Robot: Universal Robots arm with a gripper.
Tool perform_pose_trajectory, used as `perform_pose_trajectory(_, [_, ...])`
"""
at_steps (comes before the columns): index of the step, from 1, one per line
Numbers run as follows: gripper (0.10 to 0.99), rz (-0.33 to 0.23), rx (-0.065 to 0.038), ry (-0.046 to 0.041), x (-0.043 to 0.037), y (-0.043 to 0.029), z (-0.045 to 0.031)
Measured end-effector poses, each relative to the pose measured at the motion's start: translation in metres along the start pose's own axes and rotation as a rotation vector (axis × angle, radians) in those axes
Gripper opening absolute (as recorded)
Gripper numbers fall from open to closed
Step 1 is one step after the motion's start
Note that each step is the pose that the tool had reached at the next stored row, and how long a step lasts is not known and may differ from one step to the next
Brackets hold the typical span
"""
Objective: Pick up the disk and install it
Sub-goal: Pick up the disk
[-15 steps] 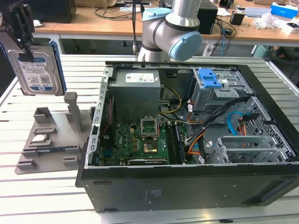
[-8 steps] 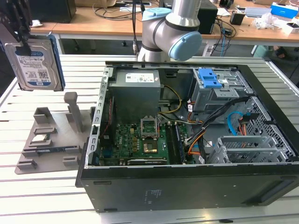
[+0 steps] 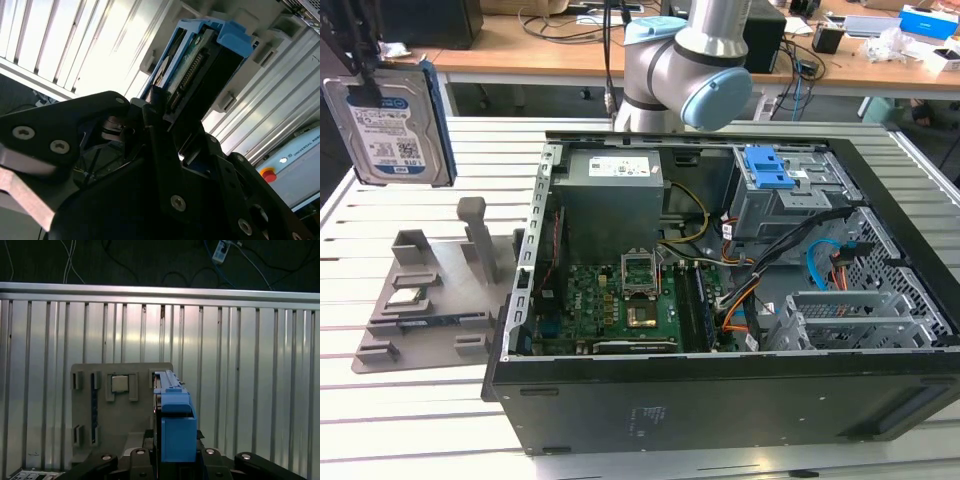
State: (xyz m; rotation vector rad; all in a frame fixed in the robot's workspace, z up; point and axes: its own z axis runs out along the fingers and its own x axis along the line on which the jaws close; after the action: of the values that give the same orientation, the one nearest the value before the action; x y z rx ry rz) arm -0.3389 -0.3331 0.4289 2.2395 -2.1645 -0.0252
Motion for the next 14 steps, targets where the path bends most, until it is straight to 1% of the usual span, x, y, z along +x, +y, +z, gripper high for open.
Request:
perform_pose_trajectory(8, [0.365, 0.000, -0.003, -0.0001, -0.0002, -0.0005, -0.0079])
perform_pose_trajectory(10, [0.365, 0.000, -0.006, -0.0002, -0.0002, -0.0005, -0.0089])
perform_pose_trajectory(14, [0.365, 0.000, -0.007, 0.0001, -0.0006, -0.0010, -0.0102])
